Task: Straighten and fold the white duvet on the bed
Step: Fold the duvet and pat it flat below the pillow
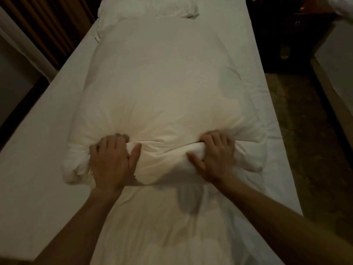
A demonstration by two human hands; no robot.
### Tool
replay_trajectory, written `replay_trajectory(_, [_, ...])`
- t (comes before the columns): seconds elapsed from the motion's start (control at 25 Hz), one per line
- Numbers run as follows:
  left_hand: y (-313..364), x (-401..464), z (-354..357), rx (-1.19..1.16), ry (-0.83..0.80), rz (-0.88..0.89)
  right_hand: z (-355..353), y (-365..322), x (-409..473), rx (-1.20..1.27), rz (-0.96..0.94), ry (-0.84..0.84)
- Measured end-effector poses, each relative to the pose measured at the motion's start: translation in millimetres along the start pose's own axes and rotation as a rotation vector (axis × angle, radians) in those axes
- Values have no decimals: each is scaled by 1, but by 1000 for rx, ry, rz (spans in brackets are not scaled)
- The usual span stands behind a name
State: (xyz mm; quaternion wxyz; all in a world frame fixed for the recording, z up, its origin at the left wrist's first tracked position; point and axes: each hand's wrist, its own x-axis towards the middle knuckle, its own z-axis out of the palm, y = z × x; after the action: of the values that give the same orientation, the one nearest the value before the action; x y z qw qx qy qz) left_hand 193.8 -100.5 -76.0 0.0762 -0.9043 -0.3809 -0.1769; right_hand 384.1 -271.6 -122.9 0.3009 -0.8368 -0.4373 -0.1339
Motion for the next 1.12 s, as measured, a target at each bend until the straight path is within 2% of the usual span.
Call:
replay_trajectory(0.12, [-11,8,-4,-88,-41,17,-1,9,22,52,-44,40])
replay_trajectory(0.2, [-17,-12,-16,-192,-25,29,-13,16,-1,55,-81,54])
replay_trajectory(0.28, [-18,-40,-16,-204,-121,62,-23,16,-31,32,-71,-53])
replay_trajectory(0.36, [-12,-55,-18,-214,-264,9,-25,8,-43,-12,1,-201])
replay_trajectory(0.48, [-13,-13,-31,-285,-201,-64,-30,-4,2,64,42,-158])
replay_trajectory(0.56, [-15,33,-37,-289,-50,-16,-30,-10,39,35,-25,-93])
replay_trajectory(0.6, [-15,58,-36,-242,-44,10,-28,-13,58,-19,-51,-98])
replay_trajectory(0.68, [-13,104,-28,-123,-215,39,-20,-25,99,-101,-59,-224])
replay_trajectory(0.76, [-14,134,-13,-108,-379,43,-8,-35,131,-137,-18,-362])
replay_trajectory(0.8, [-20,146,-4,-129,-419,26,0,-37,145,-155,5,-380])
replay_trajectory(0.92, [-38,158,26,-149,-414,23,26,-42,165,-229,77,-402])
replay_trajectory(1.12, [-39,137,54,-118,-534,51,37,-45,149,-231,98,-489])
